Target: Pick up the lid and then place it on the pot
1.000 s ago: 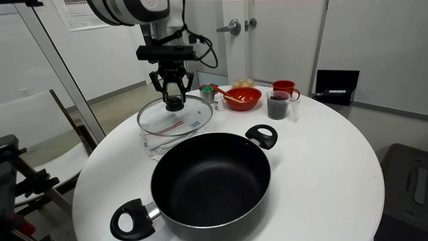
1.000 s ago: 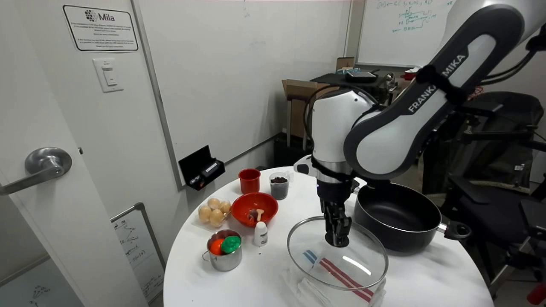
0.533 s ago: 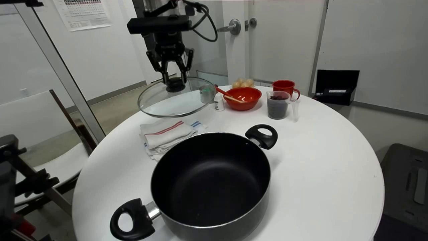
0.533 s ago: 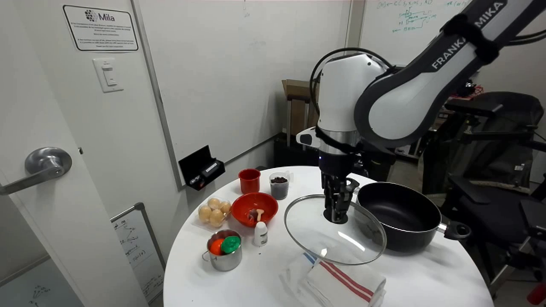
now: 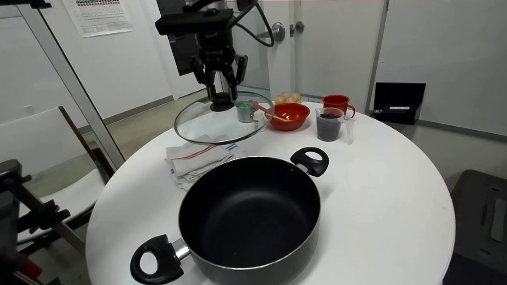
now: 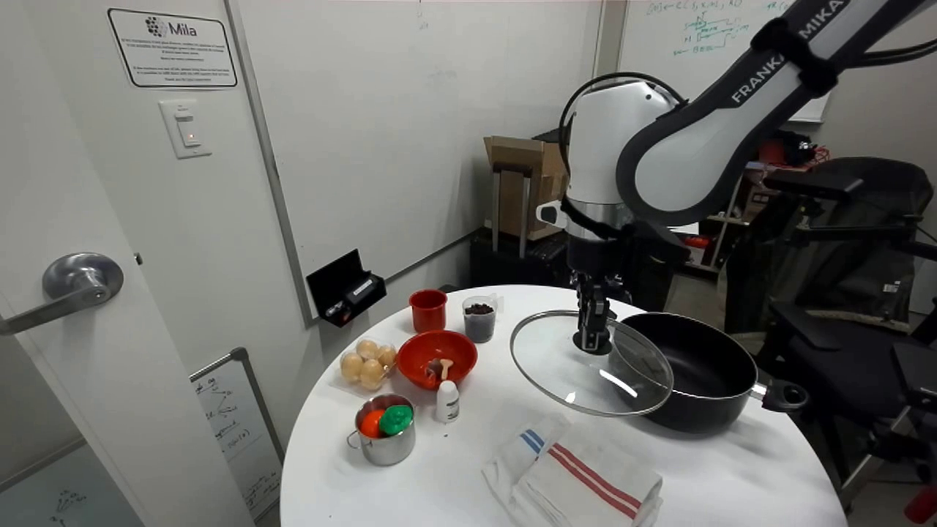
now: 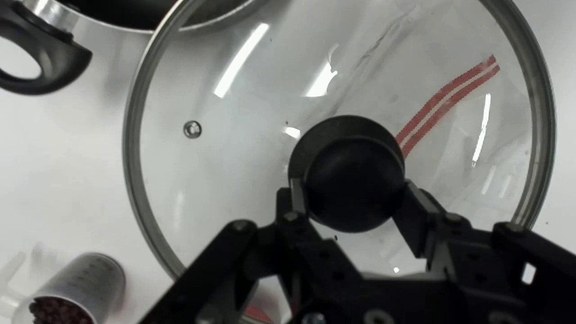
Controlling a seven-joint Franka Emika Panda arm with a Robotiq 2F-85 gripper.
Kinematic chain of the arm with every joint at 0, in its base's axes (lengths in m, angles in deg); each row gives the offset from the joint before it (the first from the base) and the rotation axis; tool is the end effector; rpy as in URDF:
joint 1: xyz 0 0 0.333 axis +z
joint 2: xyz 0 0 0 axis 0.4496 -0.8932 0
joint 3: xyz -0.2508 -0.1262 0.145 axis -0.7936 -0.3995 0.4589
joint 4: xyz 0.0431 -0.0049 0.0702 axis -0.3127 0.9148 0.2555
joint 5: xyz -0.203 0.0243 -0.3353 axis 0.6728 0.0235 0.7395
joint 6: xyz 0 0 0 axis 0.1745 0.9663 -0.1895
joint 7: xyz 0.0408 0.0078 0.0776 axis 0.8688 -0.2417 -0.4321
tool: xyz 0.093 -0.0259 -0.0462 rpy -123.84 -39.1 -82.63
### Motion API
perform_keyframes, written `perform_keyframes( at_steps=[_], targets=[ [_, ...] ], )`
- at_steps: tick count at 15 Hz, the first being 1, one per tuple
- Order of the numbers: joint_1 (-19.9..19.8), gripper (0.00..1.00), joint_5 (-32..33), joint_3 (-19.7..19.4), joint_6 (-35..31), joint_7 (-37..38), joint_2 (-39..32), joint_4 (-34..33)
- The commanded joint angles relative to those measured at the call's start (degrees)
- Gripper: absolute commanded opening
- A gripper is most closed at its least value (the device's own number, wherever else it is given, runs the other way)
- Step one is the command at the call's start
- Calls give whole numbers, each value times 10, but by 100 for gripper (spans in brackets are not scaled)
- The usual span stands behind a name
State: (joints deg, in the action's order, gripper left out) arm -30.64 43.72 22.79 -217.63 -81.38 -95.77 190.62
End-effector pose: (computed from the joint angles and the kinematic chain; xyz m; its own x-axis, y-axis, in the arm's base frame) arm 0.6100 0.0222 0.1737 0.8740 0.4845 -0.0376 0.4839 -0.8748 -0.0242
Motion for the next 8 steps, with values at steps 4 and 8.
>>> perform_keyframes(
  at_steps=[4, 8],
  targets=[
    [-36, 25, -58, -22, 12, 58, 19, 17],
    [-63, 25, -102, -31, 11, 79, 16, 24]
  ],
)
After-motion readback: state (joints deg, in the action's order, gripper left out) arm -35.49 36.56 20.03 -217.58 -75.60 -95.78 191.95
